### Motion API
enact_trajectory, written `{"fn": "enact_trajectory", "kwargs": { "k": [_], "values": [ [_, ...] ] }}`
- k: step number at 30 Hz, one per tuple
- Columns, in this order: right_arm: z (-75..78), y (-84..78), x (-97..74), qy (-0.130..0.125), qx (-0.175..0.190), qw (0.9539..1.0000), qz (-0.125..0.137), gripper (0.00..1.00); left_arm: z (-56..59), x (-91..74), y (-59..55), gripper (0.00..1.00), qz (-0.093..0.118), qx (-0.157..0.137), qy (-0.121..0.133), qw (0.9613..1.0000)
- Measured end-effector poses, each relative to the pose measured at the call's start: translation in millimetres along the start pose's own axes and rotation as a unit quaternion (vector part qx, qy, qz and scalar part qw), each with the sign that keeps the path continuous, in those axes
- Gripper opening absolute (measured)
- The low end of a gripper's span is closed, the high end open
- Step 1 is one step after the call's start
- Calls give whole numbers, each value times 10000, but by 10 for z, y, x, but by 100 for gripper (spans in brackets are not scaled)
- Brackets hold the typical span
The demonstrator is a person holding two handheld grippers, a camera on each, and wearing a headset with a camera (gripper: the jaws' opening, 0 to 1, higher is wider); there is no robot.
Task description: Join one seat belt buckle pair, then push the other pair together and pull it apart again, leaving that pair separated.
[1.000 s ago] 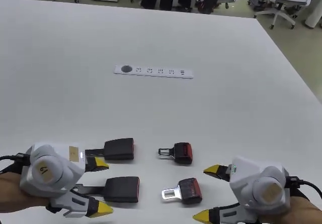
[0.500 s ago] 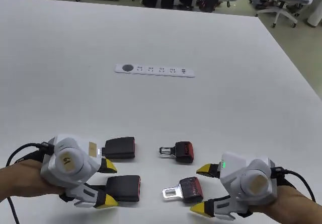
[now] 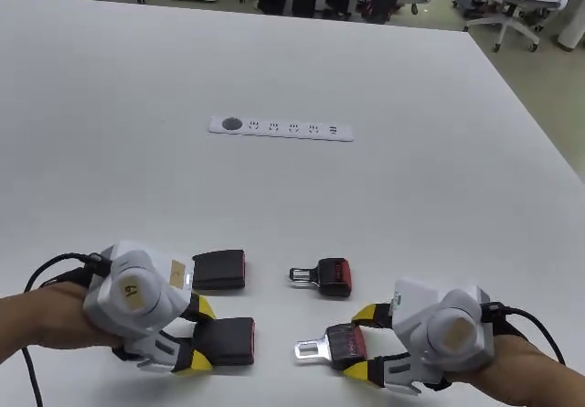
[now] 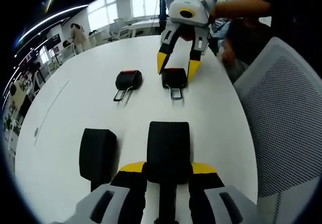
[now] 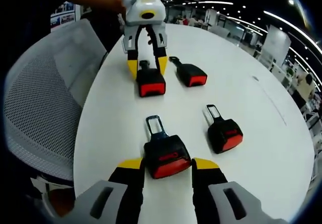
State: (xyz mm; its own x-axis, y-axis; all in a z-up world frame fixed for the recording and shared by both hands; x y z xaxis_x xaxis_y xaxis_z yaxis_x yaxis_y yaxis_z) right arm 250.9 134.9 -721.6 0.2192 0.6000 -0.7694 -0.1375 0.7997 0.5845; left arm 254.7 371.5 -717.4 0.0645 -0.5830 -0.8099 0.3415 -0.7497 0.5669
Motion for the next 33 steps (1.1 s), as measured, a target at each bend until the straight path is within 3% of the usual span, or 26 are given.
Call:
{"fn": "enact_trajectory", "kwargs": {
  "k": [33],
  "values": [
    [9, 73, 32, 283, -399, 9988, -81, 30, -30, 35, -6, 33, -218, 189, -214, 9994]
  ]
}}
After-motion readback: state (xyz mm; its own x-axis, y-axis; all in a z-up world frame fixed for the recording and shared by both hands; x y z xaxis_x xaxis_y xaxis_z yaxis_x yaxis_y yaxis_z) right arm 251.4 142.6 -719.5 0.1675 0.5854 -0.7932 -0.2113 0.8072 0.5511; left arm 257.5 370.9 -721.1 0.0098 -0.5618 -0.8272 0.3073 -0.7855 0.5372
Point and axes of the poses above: the centre of the closed fingertips' face, and the gripper's own axes: x roughly forward along the fingers, z roughly to its right, y roughly out of its top, the point moved 7 cm from there along -x, roughly backward along the fingers, and after that the axes turned 15 degrees about -x, right-handed, at the moved point
